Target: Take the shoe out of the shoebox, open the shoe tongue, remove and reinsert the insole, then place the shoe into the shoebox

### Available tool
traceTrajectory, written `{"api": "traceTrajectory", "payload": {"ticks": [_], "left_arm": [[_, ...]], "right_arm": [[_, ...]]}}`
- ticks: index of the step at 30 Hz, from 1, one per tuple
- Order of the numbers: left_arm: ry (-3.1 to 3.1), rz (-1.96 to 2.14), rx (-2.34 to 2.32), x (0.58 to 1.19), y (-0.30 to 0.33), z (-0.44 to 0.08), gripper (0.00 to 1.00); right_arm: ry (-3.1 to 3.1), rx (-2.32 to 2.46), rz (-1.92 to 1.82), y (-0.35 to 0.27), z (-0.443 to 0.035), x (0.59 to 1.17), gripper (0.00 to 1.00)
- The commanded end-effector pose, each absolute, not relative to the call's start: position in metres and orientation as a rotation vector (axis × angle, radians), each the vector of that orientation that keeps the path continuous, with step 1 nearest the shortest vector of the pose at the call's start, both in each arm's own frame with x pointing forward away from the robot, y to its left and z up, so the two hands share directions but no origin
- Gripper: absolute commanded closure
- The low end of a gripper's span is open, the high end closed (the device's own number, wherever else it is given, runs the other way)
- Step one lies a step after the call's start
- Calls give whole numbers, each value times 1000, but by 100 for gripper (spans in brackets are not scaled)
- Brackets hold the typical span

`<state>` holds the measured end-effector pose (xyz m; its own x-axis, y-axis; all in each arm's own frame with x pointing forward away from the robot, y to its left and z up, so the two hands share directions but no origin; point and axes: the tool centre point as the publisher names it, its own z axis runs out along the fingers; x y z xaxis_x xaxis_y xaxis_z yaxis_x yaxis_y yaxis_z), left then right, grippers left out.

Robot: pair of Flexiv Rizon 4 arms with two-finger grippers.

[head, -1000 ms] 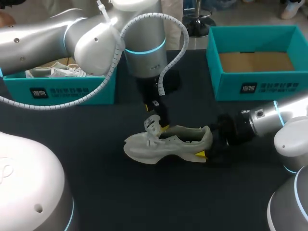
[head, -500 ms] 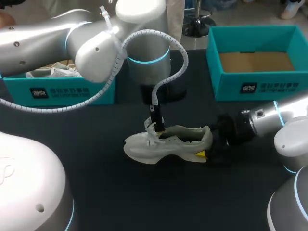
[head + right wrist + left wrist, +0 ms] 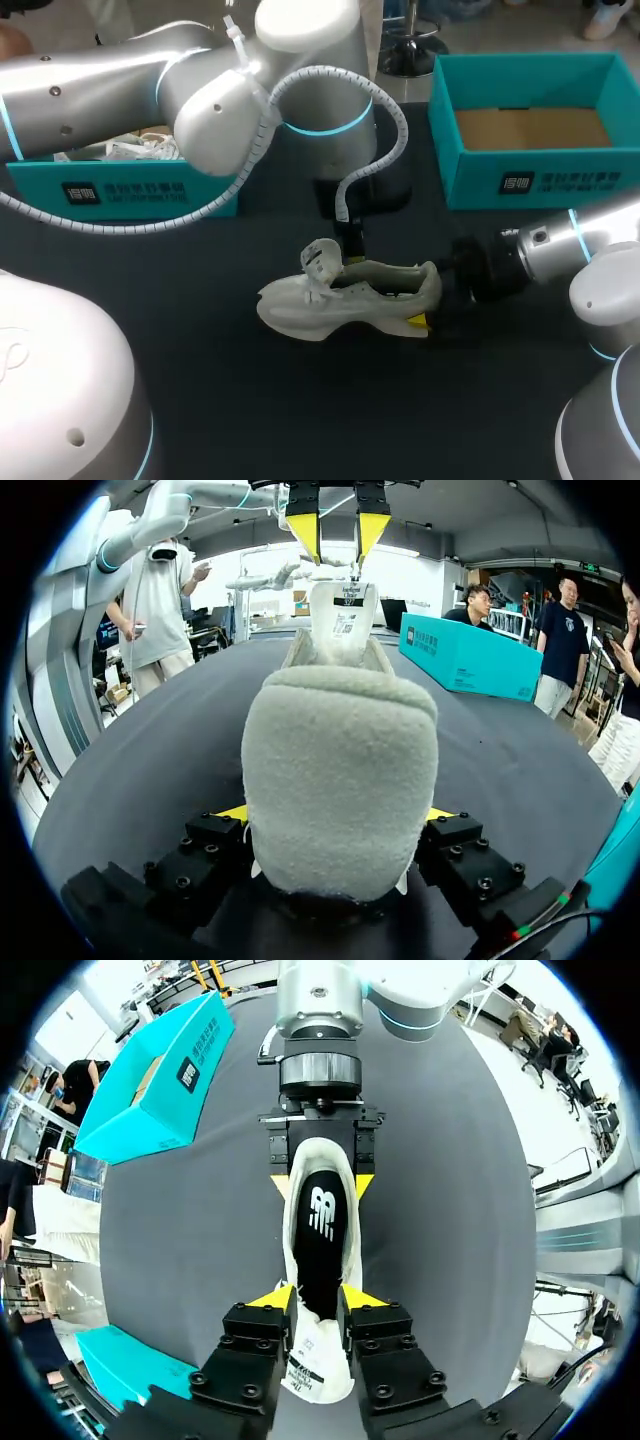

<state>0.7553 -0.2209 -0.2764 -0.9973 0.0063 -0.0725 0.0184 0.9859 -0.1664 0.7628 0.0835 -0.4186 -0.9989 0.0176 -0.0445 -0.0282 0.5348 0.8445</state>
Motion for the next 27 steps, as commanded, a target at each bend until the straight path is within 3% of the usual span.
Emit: {"api": "traceTrajectory", "payload": {"ticks": [1, 16, 27], "left_arm": [[3041, -270, 58, 753, -243, -294, 100], [3060, -248, 196, 746, -264, -344, 100], [3060, -248, 196, 746, -264, -344, 100]], "right_arm": [[2712, -8, 1486, 85, -419, 763, 100], [2712, -8, 1486, 85, -419, 763, 100], [2712, -8, 1486, 85, -419, 763, 100]]}}
